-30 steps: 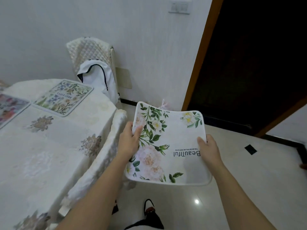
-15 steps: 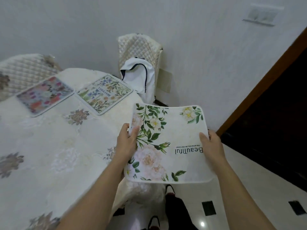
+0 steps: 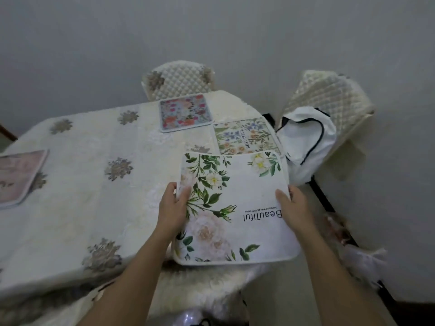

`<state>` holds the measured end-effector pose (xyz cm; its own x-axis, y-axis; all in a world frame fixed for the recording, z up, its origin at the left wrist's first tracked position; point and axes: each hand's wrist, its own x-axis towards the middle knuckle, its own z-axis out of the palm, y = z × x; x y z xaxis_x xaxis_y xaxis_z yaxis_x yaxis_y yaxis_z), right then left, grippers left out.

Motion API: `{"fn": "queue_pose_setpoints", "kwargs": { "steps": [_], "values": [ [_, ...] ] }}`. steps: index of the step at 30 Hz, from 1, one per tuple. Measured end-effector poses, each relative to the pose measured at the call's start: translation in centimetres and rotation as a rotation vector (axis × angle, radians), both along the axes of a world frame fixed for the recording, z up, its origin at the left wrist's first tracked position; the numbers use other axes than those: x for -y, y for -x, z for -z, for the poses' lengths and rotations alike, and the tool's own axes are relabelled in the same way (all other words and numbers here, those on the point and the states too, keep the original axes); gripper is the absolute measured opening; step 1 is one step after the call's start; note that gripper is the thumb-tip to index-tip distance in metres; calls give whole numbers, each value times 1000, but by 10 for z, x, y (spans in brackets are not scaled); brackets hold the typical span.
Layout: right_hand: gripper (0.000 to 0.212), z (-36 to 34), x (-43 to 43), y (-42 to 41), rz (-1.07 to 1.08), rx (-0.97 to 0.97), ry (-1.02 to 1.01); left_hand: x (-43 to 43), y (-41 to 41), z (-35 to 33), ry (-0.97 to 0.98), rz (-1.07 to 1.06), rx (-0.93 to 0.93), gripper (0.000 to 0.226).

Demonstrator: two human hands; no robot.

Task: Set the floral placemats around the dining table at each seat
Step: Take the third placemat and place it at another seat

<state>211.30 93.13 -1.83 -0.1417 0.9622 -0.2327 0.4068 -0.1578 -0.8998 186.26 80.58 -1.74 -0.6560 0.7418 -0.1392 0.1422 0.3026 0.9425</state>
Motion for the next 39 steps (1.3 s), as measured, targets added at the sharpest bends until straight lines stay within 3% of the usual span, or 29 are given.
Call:
{"fn": "queue_pose_setpoints", "kwargs": {
  "steps": [7,15,28,32,39],
  "values": [
    [11,11,-21,65,-202,46,23,29,42,9,44,-194,60,8],
    [15,34,-33,122,-275,111,38,29,88,36,102,-276,134,20],
    [13,110,-57,188,-182,144,323,-5,151,101,214,-312,260,17],
    [11,128,-64,195,-186,212,315,-7,160,123,269,-317,271,15],
    [24,136,-68,195,-188,299,280,-5,166,143,352,-315,196,16]
  ]
}}
